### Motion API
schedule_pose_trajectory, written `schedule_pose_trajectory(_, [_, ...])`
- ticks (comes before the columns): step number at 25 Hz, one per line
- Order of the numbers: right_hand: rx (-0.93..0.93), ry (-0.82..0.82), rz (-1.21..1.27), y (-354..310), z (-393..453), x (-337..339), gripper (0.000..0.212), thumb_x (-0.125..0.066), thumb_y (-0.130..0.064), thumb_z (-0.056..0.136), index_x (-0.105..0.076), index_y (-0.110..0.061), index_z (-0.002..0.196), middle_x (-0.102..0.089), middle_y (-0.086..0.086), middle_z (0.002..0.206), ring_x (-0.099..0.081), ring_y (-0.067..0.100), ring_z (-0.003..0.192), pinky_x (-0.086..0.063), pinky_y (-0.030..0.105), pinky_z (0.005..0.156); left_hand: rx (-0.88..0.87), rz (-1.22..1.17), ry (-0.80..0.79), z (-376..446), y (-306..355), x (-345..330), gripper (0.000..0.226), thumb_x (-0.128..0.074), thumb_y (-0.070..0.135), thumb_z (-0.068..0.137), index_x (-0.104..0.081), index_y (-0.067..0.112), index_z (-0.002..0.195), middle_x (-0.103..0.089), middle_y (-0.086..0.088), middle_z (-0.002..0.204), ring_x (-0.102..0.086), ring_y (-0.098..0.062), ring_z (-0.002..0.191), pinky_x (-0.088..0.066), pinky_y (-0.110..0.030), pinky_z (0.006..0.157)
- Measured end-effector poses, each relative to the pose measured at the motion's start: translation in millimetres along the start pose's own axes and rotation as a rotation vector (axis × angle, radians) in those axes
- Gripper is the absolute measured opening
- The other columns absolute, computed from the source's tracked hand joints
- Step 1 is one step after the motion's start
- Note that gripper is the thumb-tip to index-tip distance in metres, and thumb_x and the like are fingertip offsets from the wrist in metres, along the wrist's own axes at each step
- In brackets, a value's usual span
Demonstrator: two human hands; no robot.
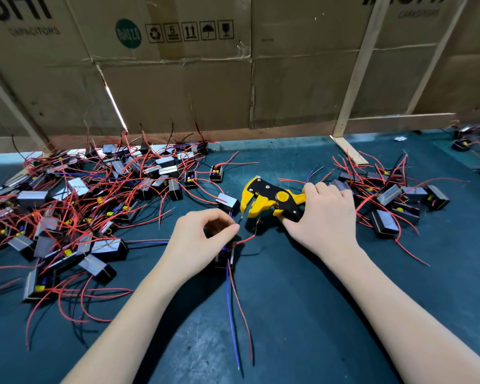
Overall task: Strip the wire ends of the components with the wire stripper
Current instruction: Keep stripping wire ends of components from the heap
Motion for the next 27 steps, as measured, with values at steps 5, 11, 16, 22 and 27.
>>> schedule_pose_trajectory(5, [0.035, 0.008, -0.013, -5.6, -1.3, 1.0, 0.054, -0.067, -0.058, 0.071, -0.058, -0.008, 0.089, -0.062, 0.009, 0.089, -0.056, 0.031, 0.085, -0.033, 0.041, 0.079, -0.011, -0.029, -0.014, 0.0, 1.4, -1.3, 0.012, -0.073, 0.019, 0.085, -0.075, 0.022, 0.073, -0.073, 0.007, 0.068, -0.066, -0.01, 0.063, -0.047, -0.017, 0.063])
schedule_pose_trajectory(11, [0.1, 0.053, -0.021, -13.1, -2.8, 7.0, 0.05, -0.068, -0.053, 0.067, -0.057, -0.007, 0.084, -0.059, 0.011, 0.081, -0.054, 0.032, 0.079, -0.036, 0.042, 0.076, 0.053, -0.119, -0.006, 0.7, -4.9, -7.3, 0.015, -0.07, 0.016, 0.086, -0.074, 0.02, 0.072, -0.073, 0.004, 0.067, -0.068, -0.012, 0.067, -0.049, -0.017, 0.066])
schedule_pose_trajectory(16, [0.102, 0.083, 0.006, -12.7, -1.9, 10.3, 0.047, -0.071, -0.05, 0.065, -0.058, -0.007, 0.081, -0.059, 0.009, 0.077, -0.055, 0.032, 0.075, -0.037, 0.041, 0.075, 0.088, -0.15, 0.011, 0.9, -7.3, -8.4, 0.019, -0.068, 0.011, 0.086, -0.073, 0.017, 0.068, -0.072, 0.003, 0.063, -0.067, -0.004, 0.061, -0.046, -0.009, 0.063])
schedule_pose_trajectory(22, [0.138, 0.098, 0.018, -15.9, -1.9, 13.6, 0.042, -0.072, -0.048, 0.063, -0.047, -0.014, 0.067, -0.058, 0.008, 0.067, -0.056, 0.031, 0.066, -0.037, 0.039, 0.07, 0.088, -0.157, -0.01, 1.8, -7.3, -10.4, 0.021, -0.068, 0.01, 0.086, -0.071, 0.017, 0.067, -0.071, 0.006, 0.063, -0.065, -0.002, 0.06, -0.045, -0.007, 0.063])
schedule_pose_trajectory(27, [0.168, 0.028, 0.015, -15.8, -1.1, 12.7, 0.045, -0.074, -0.047, 0.06, -0.04, -0.018, 0.06, -0.056, 0.006, 0.058, -0.056, 0.029, 0.056, -0.036, 0.035, 0.065, 0.075, -0.166, -0.03, 2.0, -9.6, -10.5, 0.022, -0.067, 0.01, 0.086, -0.072, 0.018, 0.066, -0.072, 0.004, 0.065, -0.067, -0.006, 0.063, -0.049, -0.013, 0.066])
Point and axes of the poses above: each hand's wrist, its own z-axis towards the middle knuckle, its own x-axis out of the back of the hand, y = z × x, the point moved 7 cm from there along z, towards the middle knuckle
